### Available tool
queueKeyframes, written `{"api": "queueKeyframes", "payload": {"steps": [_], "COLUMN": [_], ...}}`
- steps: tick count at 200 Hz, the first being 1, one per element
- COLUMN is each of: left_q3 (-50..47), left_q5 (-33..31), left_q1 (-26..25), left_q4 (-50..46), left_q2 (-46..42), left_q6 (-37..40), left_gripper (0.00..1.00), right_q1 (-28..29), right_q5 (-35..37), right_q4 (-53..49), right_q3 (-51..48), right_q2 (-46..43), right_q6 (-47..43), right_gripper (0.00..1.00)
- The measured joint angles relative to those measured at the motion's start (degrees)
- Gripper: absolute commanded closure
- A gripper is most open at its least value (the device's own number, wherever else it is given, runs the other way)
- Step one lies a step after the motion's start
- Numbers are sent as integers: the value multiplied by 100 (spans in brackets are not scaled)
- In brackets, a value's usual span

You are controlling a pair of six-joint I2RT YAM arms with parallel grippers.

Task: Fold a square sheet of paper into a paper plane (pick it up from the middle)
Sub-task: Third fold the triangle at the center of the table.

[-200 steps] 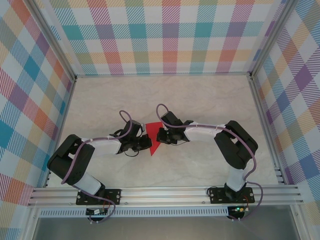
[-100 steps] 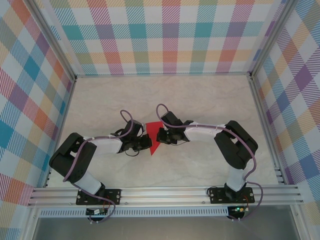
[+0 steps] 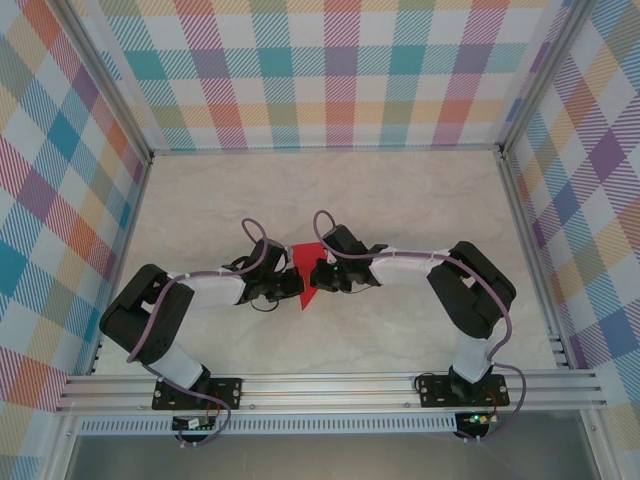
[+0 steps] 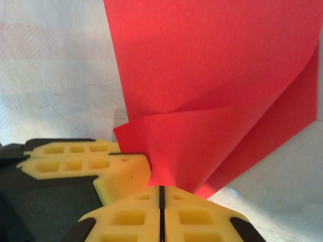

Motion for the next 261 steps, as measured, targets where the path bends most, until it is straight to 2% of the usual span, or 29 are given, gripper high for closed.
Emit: {"api": "queueKeyframes", "payload": {"steps": [56, 200, 261], "left_q3": [70, 81, 81], "left_q5": [13, 13, 15], "left_q1": [0, 0, 0], "left_q4": [-24, -24, -22], "left_q2": [66, 76, 81], "left_q6": [0, 0, 0], "left_gripper": [97, 98, 98], "right_q1": [7, 7, 7], "right_q5": [-387, -415, -605], "right_q4": [278, 435, 879], "right_q3": [-251, -256, -525], "right_q2": [2, 238, 190], "right_q6": [103, 188, 334], "right_gripper": [94, 95, 97]}}
